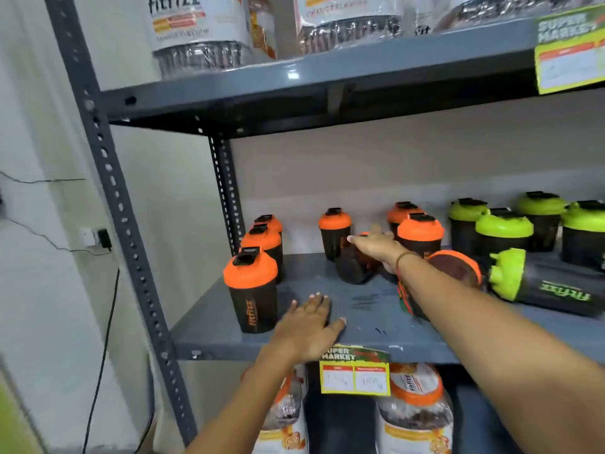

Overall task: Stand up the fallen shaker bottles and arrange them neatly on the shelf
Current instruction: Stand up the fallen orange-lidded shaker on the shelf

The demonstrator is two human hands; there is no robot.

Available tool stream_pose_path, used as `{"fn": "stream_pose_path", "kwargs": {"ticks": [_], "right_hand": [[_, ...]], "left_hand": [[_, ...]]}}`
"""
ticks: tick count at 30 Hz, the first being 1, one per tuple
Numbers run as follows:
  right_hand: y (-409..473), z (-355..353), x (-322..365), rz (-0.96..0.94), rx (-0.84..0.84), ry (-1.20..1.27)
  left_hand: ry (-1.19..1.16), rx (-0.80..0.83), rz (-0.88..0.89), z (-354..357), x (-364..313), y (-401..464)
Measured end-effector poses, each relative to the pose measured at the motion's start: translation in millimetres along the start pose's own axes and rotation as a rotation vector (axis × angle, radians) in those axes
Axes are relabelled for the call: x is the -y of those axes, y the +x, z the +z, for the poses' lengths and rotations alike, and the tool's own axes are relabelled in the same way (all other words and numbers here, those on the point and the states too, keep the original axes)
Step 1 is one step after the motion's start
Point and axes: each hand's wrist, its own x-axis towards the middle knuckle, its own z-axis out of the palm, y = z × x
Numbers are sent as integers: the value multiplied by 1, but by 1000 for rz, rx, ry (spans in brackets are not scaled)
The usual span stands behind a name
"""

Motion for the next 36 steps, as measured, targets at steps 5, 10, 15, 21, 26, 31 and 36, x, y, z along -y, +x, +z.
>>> {"fn": "stream_pose_path", "kwargs": {"ticks": [5,10,15,21,26,31,36], "right_hand": [[25,25,-6,211,-100,290],[40,38,-10,277,-148,308],[45,41,-11,287,-164,298],[30,34,5,197,-193,450],[7,37,21,-60,-432,312],[-17,51,13,-277,-537,11],[-27,60,10,-306,-539,-30]], "left_hand": [[19,-70,19,8,6,2],[29,-83,29,9,6,4],[33,-108,39,8,5,2],[30,-101,37,6,4,0],[27,-109,38,6,3,-1],[31,-114,32,7,2,-2],[22,-120,34,6,2,-1]]}}
